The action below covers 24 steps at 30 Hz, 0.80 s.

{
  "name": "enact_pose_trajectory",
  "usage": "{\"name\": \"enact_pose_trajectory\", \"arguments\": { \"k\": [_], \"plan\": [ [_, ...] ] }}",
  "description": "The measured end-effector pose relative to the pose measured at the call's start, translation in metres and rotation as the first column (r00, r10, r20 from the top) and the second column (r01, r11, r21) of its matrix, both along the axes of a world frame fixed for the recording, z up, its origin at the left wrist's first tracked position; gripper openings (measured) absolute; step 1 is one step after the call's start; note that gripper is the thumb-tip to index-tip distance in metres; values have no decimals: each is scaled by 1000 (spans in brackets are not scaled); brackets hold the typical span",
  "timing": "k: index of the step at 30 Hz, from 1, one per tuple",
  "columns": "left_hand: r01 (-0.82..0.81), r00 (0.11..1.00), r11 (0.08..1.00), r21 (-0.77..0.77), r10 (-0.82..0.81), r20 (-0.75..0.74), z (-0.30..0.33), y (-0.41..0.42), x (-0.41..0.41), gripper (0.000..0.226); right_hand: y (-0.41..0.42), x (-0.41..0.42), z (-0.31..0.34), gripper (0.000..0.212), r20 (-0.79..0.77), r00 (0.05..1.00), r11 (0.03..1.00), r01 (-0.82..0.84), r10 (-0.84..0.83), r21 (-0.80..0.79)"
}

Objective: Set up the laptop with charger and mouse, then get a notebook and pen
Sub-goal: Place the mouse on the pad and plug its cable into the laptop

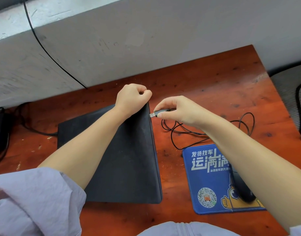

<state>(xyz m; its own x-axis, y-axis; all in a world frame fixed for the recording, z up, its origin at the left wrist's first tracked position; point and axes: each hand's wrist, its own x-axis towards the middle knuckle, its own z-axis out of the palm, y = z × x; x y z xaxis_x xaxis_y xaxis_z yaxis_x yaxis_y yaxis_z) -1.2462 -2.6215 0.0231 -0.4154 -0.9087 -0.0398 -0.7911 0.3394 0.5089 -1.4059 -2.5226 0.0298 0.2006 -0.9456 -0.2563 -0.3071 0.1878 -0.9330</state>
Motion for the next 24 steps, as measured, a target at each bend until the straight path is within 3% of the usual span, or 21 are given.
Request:
{"name": "enact_pose_trajectory", "arguments": {
  "k": [6,12,20,24],
  "plan": [
    [18,1000,1000,3,-18,9,3,0,1,35,7,11,1,12,-172,981,989,65,-87,-132],
    [17,1000,1000,9,-17,5,3,1,-1,34,8,16,5,13,-292,952,967,10,-87,-255],
    [-7,1000,1000,5,7,-9,1,2,-2,33,8,9,-3,12,-197,980,975,-6,-39,-223],
    [-21,1000,1000,-9,20,-10,2,2,-2,34,13,14,-8,12,-177,979,961,49,-100,-272]
  ]
}}
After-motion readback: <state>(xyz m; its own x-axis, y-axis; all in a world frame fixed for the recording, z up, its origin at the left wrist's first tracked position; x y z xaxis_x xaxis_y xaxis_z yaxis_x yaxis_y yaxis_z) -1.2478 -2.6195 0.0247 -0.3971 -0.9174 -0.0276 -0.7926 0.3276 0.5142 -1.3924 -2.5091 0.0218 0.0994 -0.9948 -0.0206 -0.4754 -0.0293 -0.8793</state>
